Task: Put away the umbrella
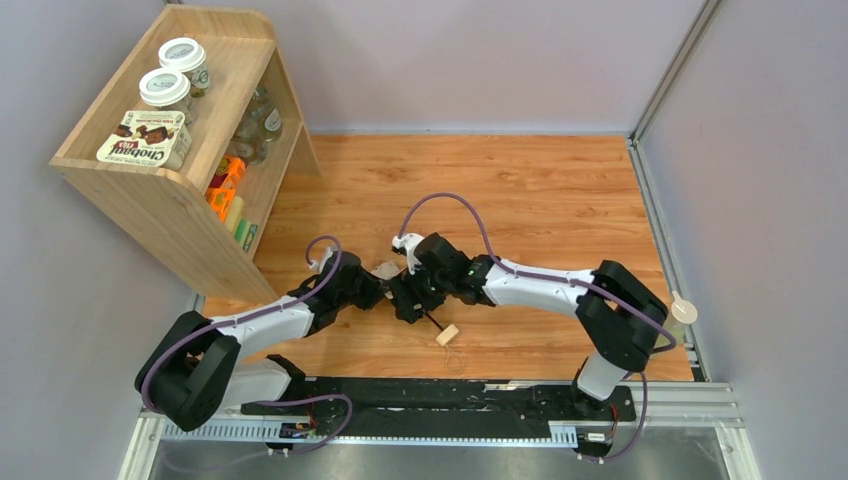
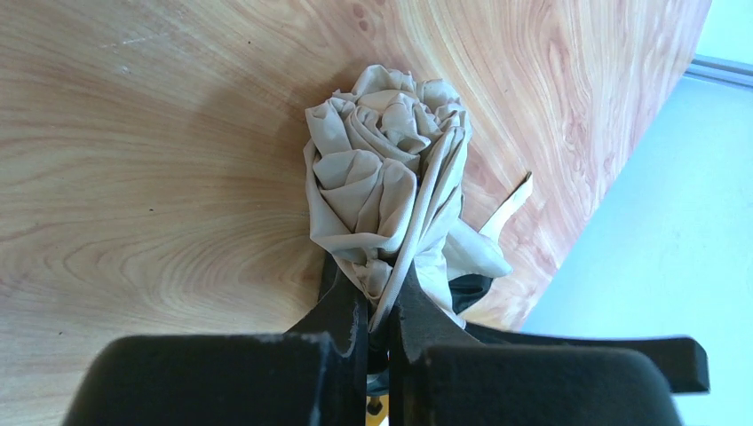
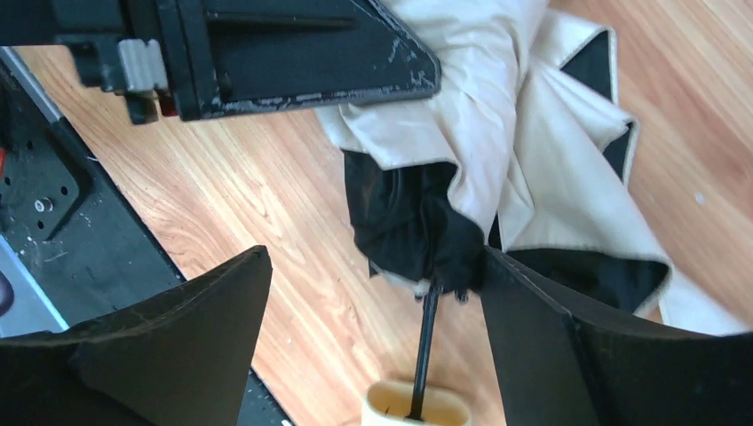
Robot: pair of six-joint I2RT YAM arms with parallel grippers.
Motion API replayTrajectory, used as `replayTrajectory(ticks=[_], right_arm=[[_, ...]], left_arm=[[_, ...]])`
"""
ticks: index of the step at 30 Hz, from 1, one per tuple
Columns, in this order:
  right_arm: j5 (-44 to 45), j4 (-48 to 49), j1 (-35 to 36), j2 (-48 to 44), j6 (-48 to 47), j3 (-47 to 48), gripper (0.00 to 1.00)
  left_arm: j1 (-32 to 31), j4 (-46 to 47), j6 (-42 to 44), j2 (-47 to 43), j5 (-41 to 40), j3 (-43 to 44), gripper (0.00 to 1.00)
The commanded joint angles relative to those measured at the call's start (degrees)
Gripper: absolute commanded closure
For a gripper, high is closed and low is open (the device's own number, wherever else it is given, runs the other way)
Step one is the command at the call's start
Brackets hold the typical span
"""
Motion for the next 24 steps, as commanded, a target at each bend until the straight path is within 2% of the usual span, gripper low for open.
replayTrajectory(ticks=[1, 6, 9, 13, 15, 20, 21, 23, 24], right_arm=[[12.73, -9.18, 0.43, -6.07, 6.52, 1.12, 0.12], [10.18, -5.94, -7.99, -16.26, 25.50, -9.85, 0.07], [8.26, -3.75, -12.39, -18.04, 33.24, -15.14, 0.10], [3.78, 1.96, -16.09, -14.10, 38.79, -17.08, 0.16], [3.33, 5.21, -17.49, -10.42, 40.99, -16.91, 0.24], [2.80, 14.09, -19.70, -0.57, 43.37, -12.88, 0.36], [2.45, 14.54, -19.70, 2.32, 43.03, -10.17, 0.45], [0.70, 15.51, -19.87, 8.39, 40.83, -3.94, 0.72], [-1.31, 15.25, -19.87, 11.46, 39.52, 0.45, 0.99]], left_arm=[[0.26, -14.33, 6.24, 1.81, -5.87, -2.18, 1.00], [0.26, -13.36, 6.77, 1.81, -5.34, -2.27, 1.00], [0.26, -12.92, 6.86, 1.81, -4.46, -2.36, 1.00], [0.17, -12.22, 6.77, 1.11, -3.49, -2.80, 1.00], [0.17, -12.13, 6.51, 0.76, -3.14, -2.97, 1.00], [-0.01, -12.21, 5.98, -0.56, -2.35, -3.50, 1.00], [-0.01, -12.56, 5.80, -0.82, -2.44, -3.68, 1.00], [-0.18, -12.74, 5.45, -1.44, -2.70, -3.68, 1.00], [-0.36, -13.09, 5.10, -1.70, -2.96, -3.68, 1.00]])
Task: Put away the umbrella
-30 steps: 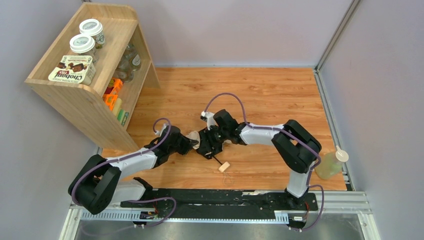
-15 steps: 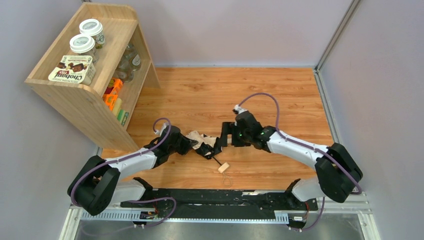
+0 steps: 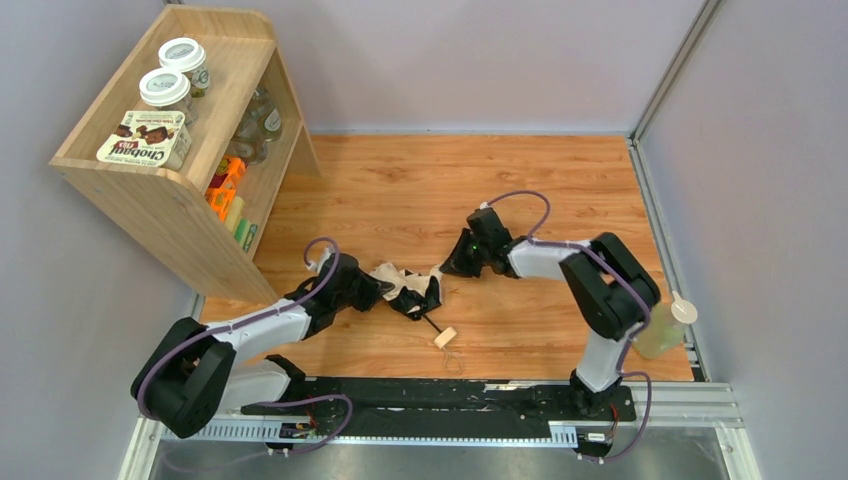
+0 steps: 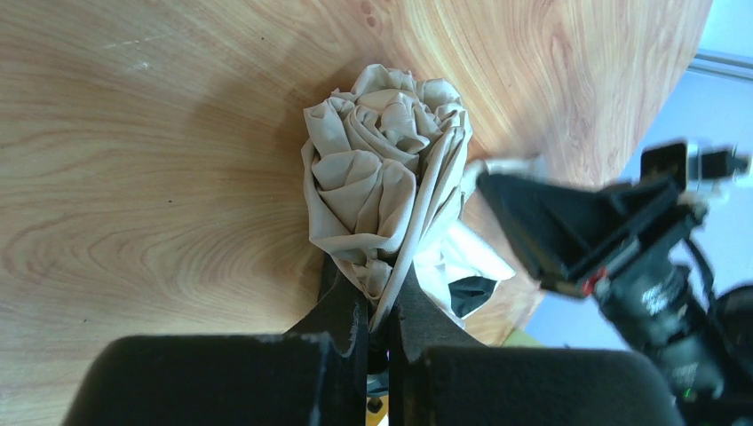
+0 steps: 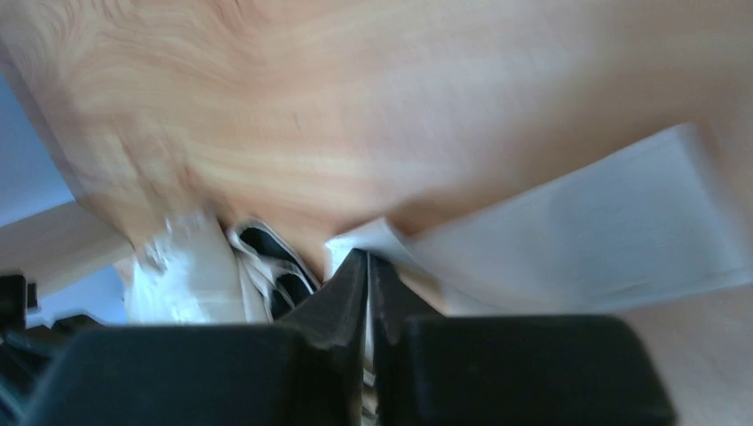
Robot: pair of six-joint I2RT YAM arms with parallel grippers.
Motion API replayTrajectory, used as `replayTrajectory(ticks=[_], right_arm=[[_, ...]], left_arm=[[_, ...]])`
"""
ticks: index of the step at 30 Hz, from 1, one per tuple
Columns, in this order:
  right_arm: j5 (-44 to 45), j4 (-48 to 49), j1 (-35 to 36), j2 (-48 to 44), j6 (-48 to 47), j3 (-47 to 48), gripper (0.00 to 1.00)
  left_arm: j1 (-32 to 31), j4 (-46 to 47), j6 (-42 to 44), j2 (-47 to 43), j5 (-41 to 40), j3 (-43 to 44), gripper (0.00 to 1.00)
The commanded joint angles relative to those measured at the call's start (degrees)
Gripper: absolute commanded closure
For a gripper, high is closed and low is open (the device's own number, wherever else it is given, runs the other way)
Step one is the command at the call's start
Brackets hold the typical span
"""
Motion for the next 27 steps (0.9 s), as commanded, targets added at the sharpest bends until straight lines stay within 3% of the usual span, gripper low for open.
replayTrajectory(ticks=[1, 5, 10, 11, 13, 18, 21, 23, 27], right_arm=[[-5.04, 4.00, -0.31, 11.68, -3.08, 14.79, 1.00], [-5.15, -9.77, -0.49, 16.09, -8.98, 28.95, 1.00], [-7.42, -17.51, -0.75, 17.84, -13.82, 35.73, 1.00], [-7.08, -19.63, -0.66, 18.20, -15.22, 36.80, 0.92], [-5.77, -21.84, -0.58, 16.81, -18.03, 36.46, 0.61], [3.37, -27.12, 3.02, 3.64, -35.06, 32.60, 0.31], [8.55, -25.56, 9.25, -4.27, -44.82, 25.15, 0.18], [10.76, -18.72, 13.90, -9.72, -48.44, 17.16, 0.12], [15.50, -5.52, 22.69, -12.91, -50.65, 7.11, 0.10]], left_arm=[[-0.45, -12.53, 3.70, 0.37, -3.23, -2.70, 1.00], [-0.80, -13.67, 2.56, 0.20, -3.58, -2.43, 1.00], [-1.50, -13.93, 1.24, 0.37, -4.11, -2.43, 1.00], [-1.50, -14.02, 0.98, 0.63, -3.93, -2.34, 1.00], [-1.59, -14.02, 0.97, 0.90, -3.84, -1.91, 1.00], [-1.50, -17.35, 0.27, 0.20, -3.58, -0.76, 1.00], [-1.50, -19.29, 0.27, 0.19, -3.58, 0.20, 1.00], [-1.50, -20.44, 0.10, 0.28, -3.41, 0.82, 1.00], [-1.59, -21.49, -0.17, 1.69, -2.97, 1.88, 1.00]])
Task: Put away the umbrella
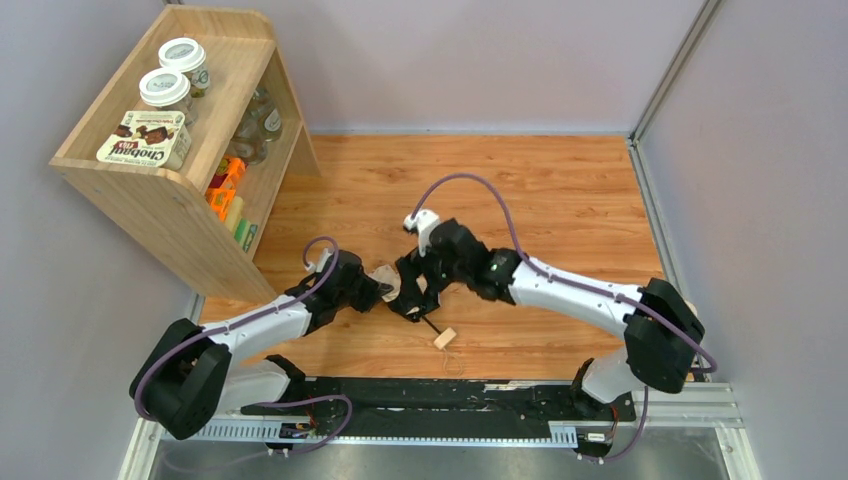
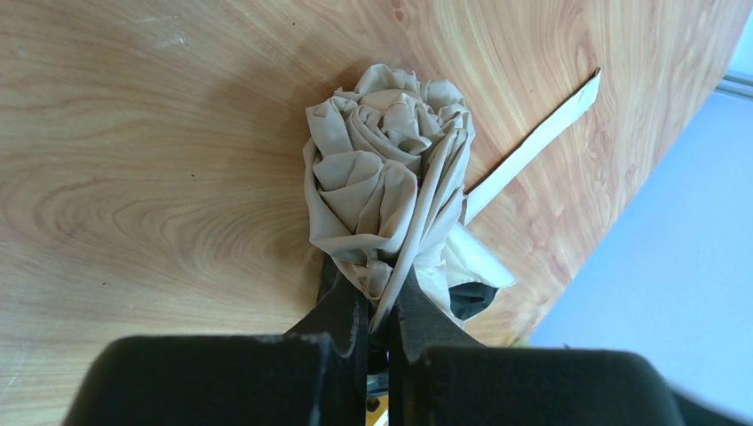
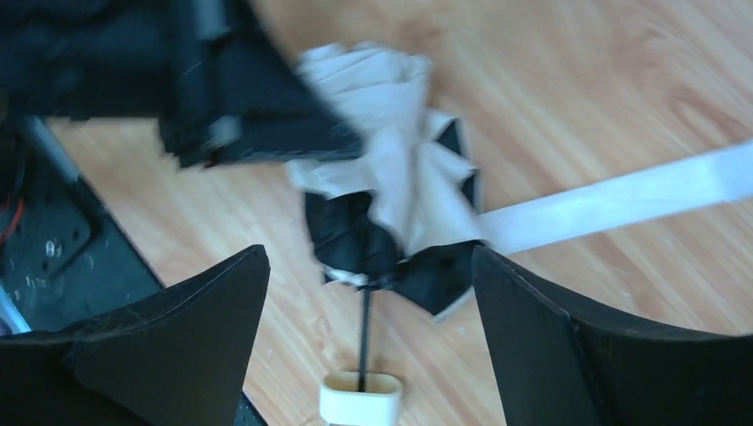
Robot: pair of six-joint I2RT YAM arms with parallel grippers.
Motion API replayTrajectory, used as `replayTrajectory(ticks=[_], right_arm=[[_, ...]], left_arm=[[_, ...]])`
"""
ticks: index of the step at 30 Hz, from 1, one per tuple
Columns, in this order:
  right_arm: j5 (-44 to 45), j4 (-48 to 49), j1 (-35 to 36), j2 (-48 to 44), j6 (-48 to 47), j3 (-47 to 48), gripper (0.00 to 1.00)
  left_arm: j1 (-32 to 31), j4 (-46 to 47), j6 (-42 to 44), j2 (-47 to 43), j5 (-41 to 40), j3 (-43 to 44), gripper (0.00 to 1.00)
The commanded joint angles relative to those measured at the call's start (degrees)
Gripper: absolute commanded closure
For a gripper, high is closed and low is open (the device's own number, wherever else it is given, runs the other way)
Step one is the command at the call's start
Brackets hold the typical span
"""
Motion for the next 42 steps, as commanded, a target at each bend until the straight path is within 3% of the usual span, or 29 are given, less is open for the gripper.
replayTrajectory(ticks=[1, 10, 14, 15, 16, 18, 21, 25, 26, 29, 31, 36, 42], right_arm=[[9.03, 12.94, 8.15, -0.30, -8.45, -7.13, 0.11], [29.07, 19.72, 18.09, 15.68, -15.91, -0.73, 0.15], [35.33, 17.26, 19.33, 21.32, -14.87, 2.45, 0.26], [36.20, 15.52, 19.33, 21.94, -13.65, 2.28, 0.32], [36.73, 14.80, 19.24, 22.38, -12.94, 1.67, 0.48], [37.00, 14.27, 19.16, 21.94, -9.08, -0.61, 0.71], [31.14, 14.97, 17.84, 20.45, -4.86, -5.53, 1.00], [15.07, 20.06, 13.80, 19.48, -1.25, -12.65, 1.00], [12.24, 21.72, 13.10, 19.31, -0.46, -14.41, 1.00], [0.22, 27.60, 9.85, 18.52, 2.44, -19.85, 1.00], [-8.31, 32.35, 6.60, 18.69, 5.07, -23.55, 1.00], [-27.82, 43.60, -2.19, 24.47, 13.24, -28.22, 1.00], [-38.05, 53.02, -9.23, 33.53, 21.60, -28.58, 1.00]], left_arm=[[-0.43, -13.71, 2.21, 3.17, -1.24, -0.70, 1.00], [-0.43, -14.85, 1.42, 3.97, -0.18, -0.09, 1.00], [-0.52, -15.73, 0.46, 3.44, 0.34, 0.00, 1.00], [-0.43, -15.91, 0.28, 3.36, 0.34, 0.09, 1.00], [-0.52, -16.08, 0.28, 3.09, 0.34, 0.18, 1.00], [-0.52, -16.17, 0.28, 2.48, 0.08, 0.18, 1.00], [-0.52, -15.65, 0.63, 2.13, -0.27, 0.35, 1.00], [-0.52, -13.81, 2.21, 1.95, -0.97, 1.05, 0.99], [-0.52, -13.80, 2.73, 1.86, -1.58, 1.23, 0.93], [-0.52, -13.54, 4.06, 0.46, -3.25, 2.19, 0.48], [-0.43, -13.97, 5.37, -1.38, -4.75, 2.81, 0.30], [-0.26, -14.33, 8.01, -7.28, -7.13, 4.83, 0.27], [0.10, -12.84, 7.58, -8.69, -2.57, 6.86, 0.26]])
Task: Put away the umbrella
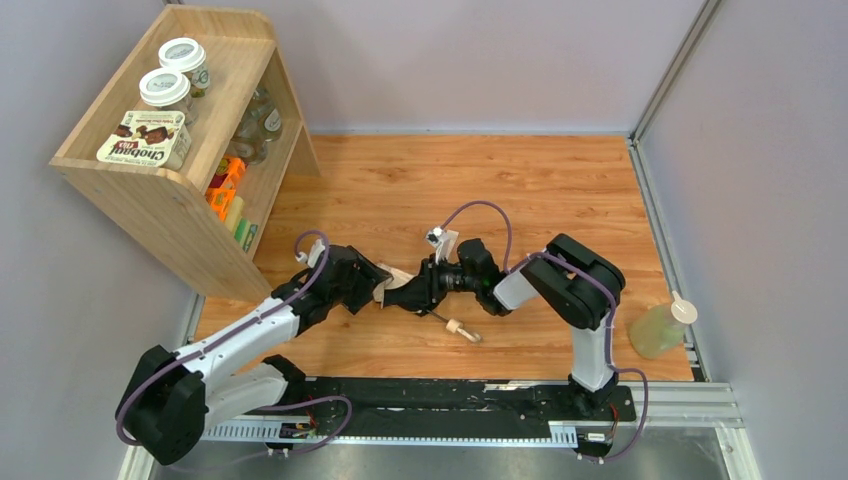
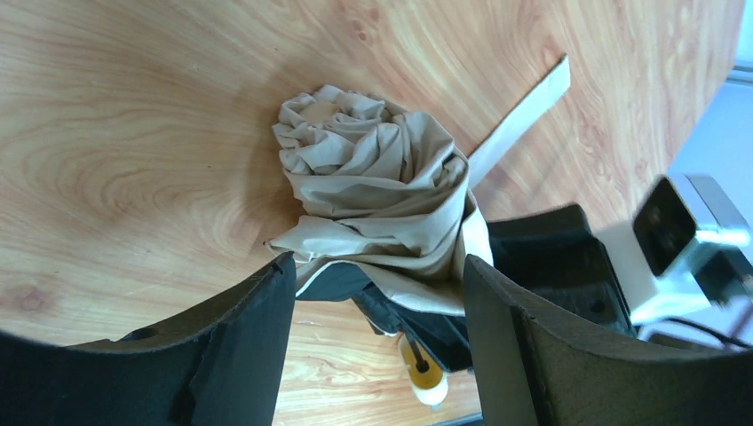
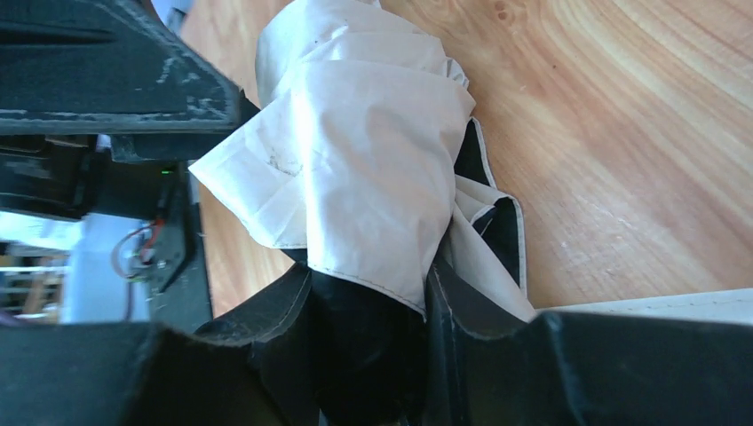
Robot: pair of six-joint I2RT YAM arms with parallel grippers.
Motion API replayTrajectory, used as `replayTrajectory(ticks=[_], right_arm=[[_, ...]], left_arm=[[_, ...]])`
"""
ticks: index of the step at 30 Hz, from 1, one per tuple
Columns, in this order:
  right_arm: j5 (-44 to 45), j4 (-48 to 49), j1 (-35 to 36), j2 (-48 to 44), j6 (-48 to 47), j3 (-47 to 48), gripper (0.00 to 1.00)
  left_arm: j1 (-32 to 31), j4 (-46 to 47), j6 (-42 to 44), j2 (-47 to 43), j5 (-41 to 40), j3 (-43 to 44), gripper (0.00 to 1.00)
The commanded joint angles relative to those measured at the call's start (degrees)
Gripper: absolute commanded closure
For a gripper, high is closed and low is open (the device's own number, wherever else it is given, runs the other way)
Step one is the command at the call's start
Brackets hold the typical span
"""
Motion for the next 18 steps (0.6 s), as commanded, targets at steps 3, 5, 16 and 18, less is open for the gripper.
replayTrajectory(ticks=[3, 5, 16, 18], right_arm=[[-10.59, -9.90, -5.33, 12.17, 6.32, -4.14, 1.00], [-10.94, -9.72, -5.68, 12.79, 6.49, -3.70, 1.00], [-11.91, -13.85, -5.77, 12.00, 4.47, -1.33, 1.00], [-12.52, -15.16, -5.77, 12.00, 4.21, -0.27, 1.00]], left_arm=[[0.31, 0.90, -0.06, 0.78, 5.34, 1.96, 0.26], [0.23, 4.23, -0.41, 2.97, 7.46, 1.43, 0.25], [0.23, 9.33, 0.56, 8.77, 7.99, 1.17, 0.25], [0.14, 9.43, -0.76, 11.92, 8.16, 0.99, 0.25]])
